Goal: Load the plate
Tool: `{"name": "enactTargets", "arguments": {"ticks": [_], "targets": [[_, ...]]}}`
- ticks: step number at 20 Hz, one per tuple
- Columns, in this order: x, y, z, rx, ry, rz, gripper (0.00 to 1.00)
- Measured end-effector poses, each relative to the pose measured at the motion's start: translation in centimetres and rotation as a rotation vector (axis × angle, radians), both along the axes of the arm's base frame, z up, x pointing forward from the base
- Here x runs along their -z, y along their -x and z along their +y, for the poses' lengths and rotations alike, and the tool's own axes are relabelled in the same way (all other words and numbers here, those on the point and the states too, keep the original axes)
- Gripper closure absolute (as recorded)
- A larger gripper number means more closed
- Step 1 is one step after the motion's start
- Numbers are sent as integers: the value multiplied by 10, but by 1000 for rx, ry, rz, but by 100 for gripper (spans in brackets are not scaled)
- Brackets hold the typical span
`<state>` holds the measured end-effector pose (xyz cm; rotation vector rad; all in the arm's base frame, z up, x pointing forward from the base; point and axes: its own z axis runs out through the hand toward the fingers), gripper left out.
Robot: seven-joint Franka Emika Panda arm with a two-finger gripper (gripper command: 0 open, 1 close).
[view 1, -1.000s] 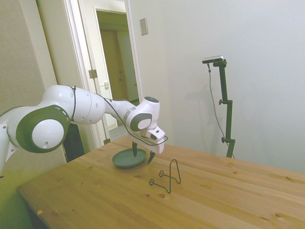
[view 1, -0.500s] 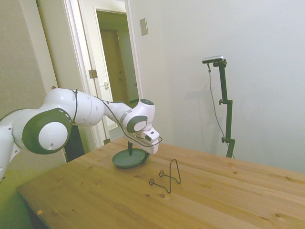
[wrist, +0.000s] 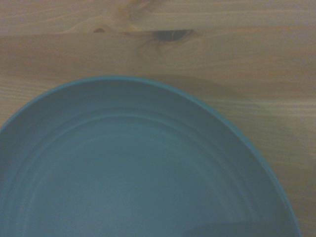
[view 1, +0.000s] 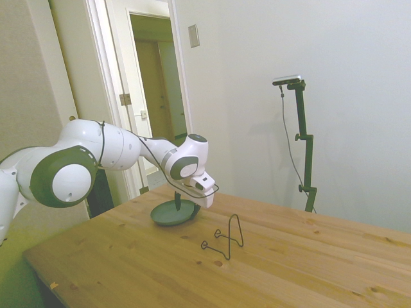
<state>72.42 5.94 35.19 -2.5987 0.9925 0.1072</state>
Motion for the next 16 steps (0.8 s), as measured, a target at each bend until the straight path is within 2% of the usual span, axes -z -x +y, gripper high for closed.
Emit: {"name": "enactTargets", "arguments": {"ticks": [16], "targets": [[6,0,-22,27,26,7,100]]}}
